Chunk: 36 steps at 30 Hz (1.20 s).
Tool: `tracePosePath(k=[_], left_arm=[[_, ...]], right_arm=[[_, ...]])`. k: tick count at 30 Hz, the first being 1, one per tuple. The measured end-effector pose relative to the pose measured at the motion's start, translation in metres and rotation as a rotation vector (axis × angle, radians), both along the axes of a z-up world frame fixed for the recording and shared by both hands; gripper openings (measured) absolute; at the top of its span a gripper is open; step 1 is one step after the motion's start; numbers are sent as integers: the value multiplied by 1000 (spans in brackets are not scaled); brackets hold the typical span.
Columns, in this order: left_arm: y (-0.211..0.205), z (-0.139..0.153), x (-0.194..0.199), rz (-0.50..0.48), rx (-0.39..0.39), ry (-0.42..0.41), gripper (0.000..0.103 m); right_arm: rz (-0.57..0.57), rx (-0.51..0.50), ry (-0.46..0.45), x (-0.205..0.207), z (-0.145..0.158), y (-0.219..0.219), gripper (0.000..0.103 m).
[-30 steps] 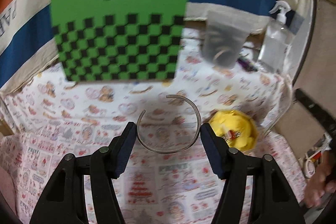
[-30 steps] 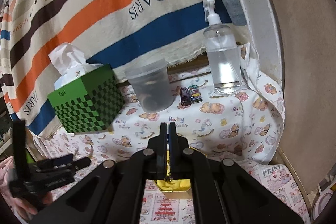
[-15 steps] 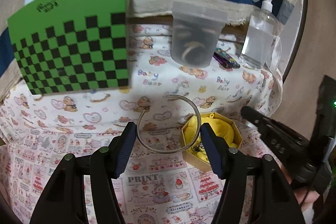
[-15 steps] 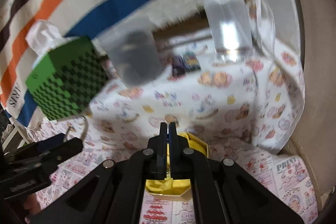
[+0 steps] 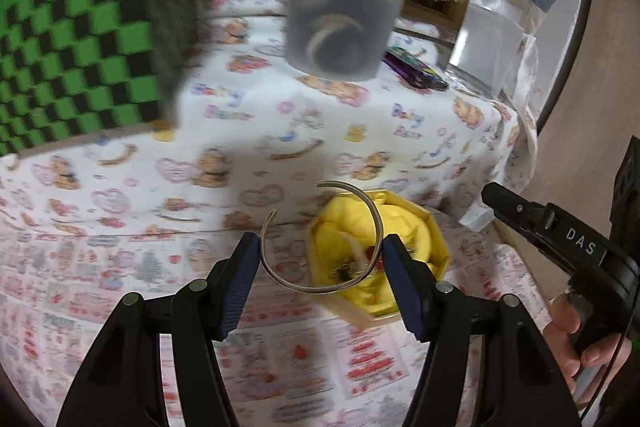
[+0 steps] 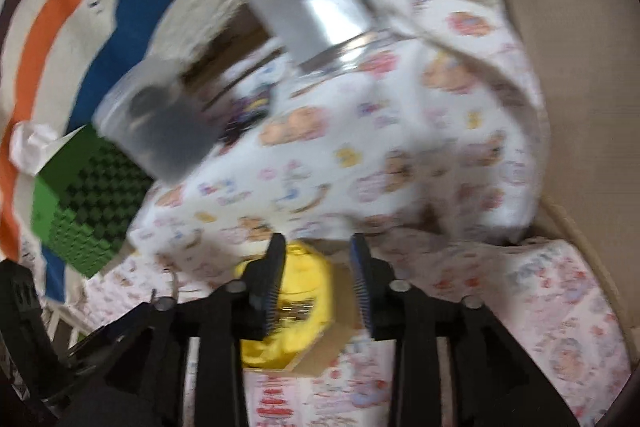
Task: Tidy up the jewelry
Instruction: 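Carry the bangle over the box and open the left gripper, then withdraw both grippers up and away from the box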
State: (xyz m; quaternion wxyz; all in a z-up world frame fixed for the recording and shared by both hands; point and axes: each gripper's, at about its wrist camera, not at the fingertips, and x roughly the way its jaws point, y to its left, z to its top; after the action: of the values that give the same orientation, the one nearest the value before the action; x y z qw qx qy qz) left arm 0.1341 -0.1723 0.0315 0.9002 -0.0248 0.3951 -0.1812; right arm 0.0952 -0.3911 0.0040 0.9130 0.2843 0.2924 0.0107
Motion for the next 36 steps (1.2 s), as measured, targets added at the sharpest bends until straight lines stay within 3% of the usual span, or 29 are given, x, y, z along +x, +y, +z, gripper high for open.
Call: tracePosePath(k=[3,7,15,17,24,26,29,34,36], left_arm=[[-13,-9,10,-32,-48,52,62],[-31,-23,23,-65,-87,116,62],[-41,-34,28,-93,-101,113,64],[-38,-29,26,-101,-108,84,79],[-17,11,0,-69,-8,-122,88],[-7,26,-16,-56,29,-201,98],[13,48,-41,-10,65,-318,103],[54,77,-81,48,110,-458,103],[66,79,-94,78,121,-492,103]], right_arm=[[-41,-9,19,-3,-2,-8,44],[-78,-5,21,-8,-3,-19,47],[-117,-11,22,-10,-3,-29,52],[-114,-16,18,-9,-1,-27,53],[-92,-71,-51,-17,13,-16,62],[-63,-73,-106,-21,18,-10,70],[-30,-115,-181,-30,31,6,78],[-7,-226,-305,-57,56,40,103],[17,-263,-358,-70,63,53,103]])
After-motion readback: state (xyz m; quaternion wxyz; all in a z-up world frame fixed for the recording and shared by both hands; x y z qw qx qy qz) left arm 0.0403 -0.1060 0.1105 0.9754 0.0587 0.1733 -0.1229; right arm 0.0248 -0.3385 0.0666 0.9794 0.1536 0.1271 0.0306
